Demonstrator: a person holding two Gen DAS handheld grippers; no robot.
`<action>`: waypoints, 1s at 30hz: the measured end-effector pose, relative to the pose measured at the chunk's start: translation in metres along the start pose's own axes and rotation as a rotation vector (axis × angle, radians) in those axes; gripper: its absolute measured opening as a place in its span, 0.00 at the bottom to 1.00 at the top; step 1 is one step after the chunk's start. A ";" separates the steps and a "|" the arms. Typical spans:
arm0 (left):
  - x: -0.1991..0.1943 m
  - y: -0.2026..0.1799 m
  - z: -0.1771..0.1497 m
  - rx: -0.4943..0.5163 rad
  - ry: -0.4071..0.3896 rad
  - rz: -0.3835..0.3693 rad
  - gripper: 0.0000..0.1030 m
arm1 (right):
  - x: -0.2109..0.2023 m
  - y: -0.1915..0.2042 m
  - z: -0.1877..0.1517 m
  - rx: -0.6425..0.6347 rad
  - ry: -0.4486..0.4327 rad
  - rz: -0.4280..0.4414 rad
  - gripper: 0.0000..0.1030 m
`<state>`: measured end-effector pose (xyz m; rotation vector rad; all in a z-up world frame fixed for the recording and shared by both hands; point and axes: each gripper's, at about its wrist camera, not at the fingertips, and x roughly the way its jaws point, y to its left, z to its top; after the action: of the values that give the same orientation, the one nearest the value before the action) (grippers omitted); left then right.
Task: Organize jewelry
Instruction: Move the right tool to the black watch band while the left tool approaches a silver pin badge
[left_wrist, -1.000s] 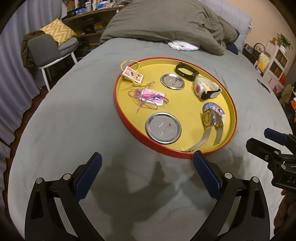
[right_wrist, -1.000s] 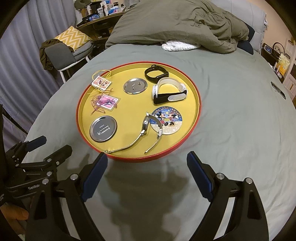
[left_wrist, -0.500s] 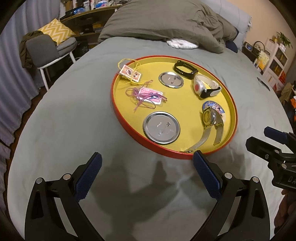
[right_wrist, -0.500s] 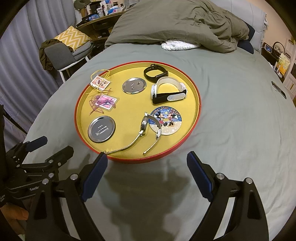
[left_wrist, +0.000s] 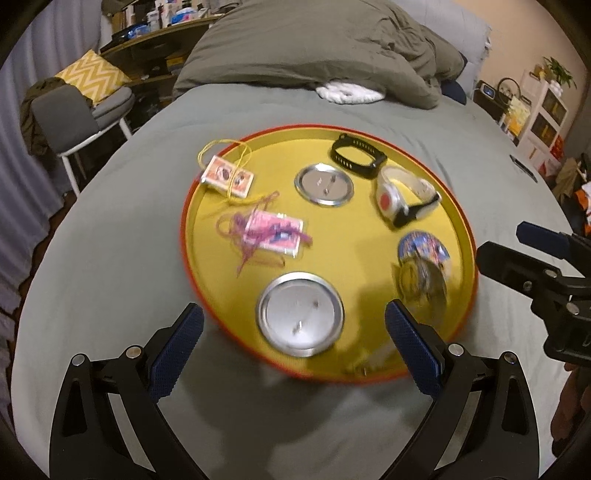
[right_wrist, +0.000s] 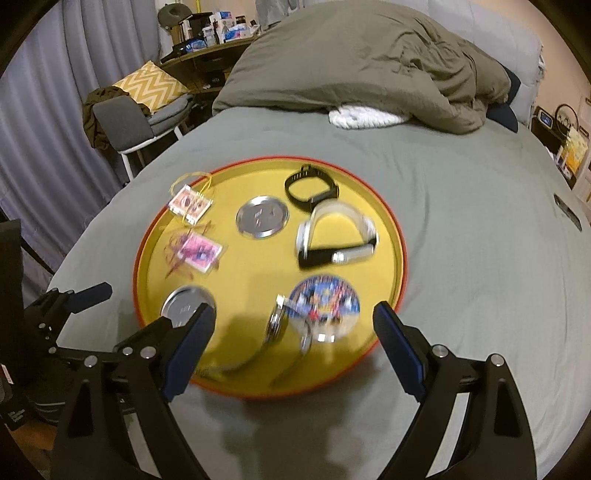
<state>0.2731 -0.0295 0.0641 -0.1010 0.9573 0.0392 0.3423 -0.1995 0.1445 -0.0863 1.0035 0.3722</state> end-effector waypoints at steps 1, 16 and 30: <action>0.003 0.001 0.004 -0.001 -0.001 0.000 0.93 | 0.004 -0.001 0.006 -0.004 -0.004 0.000 0.81; 0.098 -0.001 0.090 0.011 0.034 -0.067 0.93 | 0.085 -0.034 0.088 0.037 0.006 0.028 0.81; 0.148 -0.030 0.116 0.184 0.054 -0.076 0.93 | 0.166 -0.053 0.135 0.050 0.100 0.043 0.75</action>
<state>0.4552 -0.0488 0.0119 0.0317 1.0057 -0.1225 0.5488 -0.1726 0.0733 -0.0383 1.1138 0.3853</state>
